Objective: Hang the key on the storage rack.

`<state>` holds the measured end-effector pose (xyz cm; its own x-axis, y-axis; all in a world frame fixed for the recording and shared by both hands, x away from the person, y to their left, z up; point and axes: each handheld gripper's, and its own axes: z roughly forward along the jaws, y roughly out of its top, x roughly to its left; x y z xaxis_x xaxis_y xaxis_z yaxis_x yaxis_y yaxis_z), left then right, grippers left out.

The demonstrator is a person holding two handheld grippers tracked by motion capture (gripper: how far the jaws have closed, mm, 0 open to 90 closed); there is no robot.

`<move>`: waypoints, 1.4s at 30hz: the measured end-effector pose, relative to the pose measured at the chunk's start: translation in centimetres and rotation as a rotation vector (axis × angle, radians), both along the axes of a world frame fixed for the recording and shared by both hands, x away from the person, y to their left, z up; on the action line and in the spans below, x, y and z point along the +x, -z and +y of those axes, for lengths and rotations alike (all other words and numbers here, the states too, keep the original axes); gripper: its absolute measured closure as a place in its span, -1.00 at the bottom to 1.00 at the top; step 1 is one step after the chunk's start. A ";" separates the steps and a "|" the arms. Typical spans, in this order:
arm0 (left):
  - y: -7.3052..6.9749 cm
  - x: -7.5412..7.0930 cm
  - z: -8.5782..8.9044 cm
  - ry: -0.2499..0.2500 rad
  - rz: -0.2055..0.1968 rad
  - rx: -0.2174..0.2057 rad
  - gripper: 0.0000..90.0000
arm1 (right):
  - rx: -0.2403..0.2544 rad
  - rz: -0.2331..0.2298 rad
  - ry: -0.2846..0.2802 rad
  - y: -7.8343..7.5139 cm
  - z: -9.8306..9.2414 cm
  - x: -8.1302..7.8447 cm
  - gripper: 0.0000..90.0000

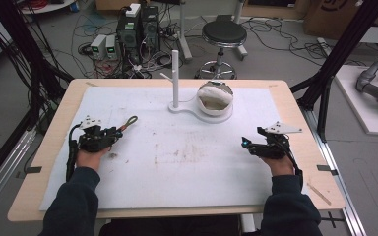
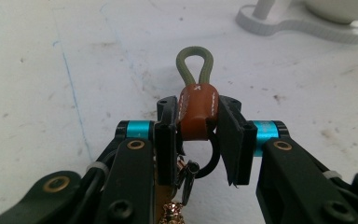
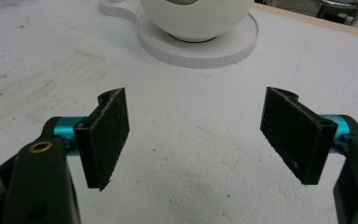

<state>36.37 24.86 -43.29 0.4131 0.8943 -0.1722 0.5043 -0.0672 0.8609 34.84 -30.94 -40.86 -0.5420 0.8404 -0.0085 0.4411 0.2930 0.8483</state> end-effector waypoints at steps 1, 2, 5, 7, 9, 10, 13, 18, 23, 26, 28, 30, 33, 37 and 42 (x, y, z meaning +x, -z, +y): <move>0.0 0.0 0.0 0.000 0.000 0.000 0.53 | 0.000 0.001 -0.001 0.0 0.0 0.0 -0.47; -0.3 -0.2 0.0 0.000 -0.022 -0.017 0.53 | -0.003 0.000 -0.002 0.0 0.0 0.0 -0.47; -0.6 -0.4 -0.1 0.004 -0.040 -0.032 0.53 | -0.002 0.002 -0.002 0.0 0.1 0.0 -0.47; -0.7 -0.5 -0.2 0.006 -0.047 -0.040 0.54 | -0.003 0.000 -0.002 0.0 0.1 0.0 -0.47; -0.9 -0.6 -0.3 0.007 -0.058 -0.049 0.54 | -0.003 -0.002 -0.001 0.0 0.1 0.0 -0.47; -1.3 -0.8 -0.5 0.018 -0.081 -0.072 0.54 | -0.001 -0.001 0.000 0.0 0.0 0.0 -0.47; -2.5 -0.9 -1.1 0.040 -0.122 -0.107 0.54 | 0.000 -0.003 0.000 0.0 0.0 0.1 -0.46; -5.0 -0.8 -2.7 0.103 -0.197 -0.179 0.54 | 0.002 -0.001 0.001 0.0 0.1 0.1 -0.46; -7.1 -0.3 -4.6 0.143 -0.255 -0.261 0.54 | 0.004 -0.003 -0.002 0.0 0.0 0.0 -0.47; -8.3 0.4 -5.6 0.155 -0.282 -0.295 0.54 | 0.004 0.001 -0.003 0.0 0.0 0.0 -0.47; -9.0 0.9 -6.3 0.164 -0.292 -0.294 0.54 | 0.004 0.001 -0.003 0.0 0.1 0.0 -0.47; -9.7 1.3 -7.1 0.177 -0.302 -0.294 0.54 | 0.006 0.001 -0.003 0.0 0.1 0.0 -0.46; -10.4 1.7 -7.9 0.184 -0.316 -0.283 0.54 | 0.008 0.001 -0.006 0.0 0.0 0.0 -0.47; -11.4 2.6 -9.2 0.176 -0.327 -0.237 0.54 | 0.009 0.001 -0.008 0.0 0.0 0.0 -0.46; -11.9 4.0 -10.8 0.151 -0.312 -0.147 0.54 | 0.011 0.001 -0.011 0.0 0.0 0.0 -0.47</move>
<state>40.42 14.02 -31.43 0.5916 0.7941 -0.1393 0.2100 0.0150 0.9776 34.85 -30.93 -40.89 -0.5514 0.8343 0.0012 0.4389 0.2888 0.8509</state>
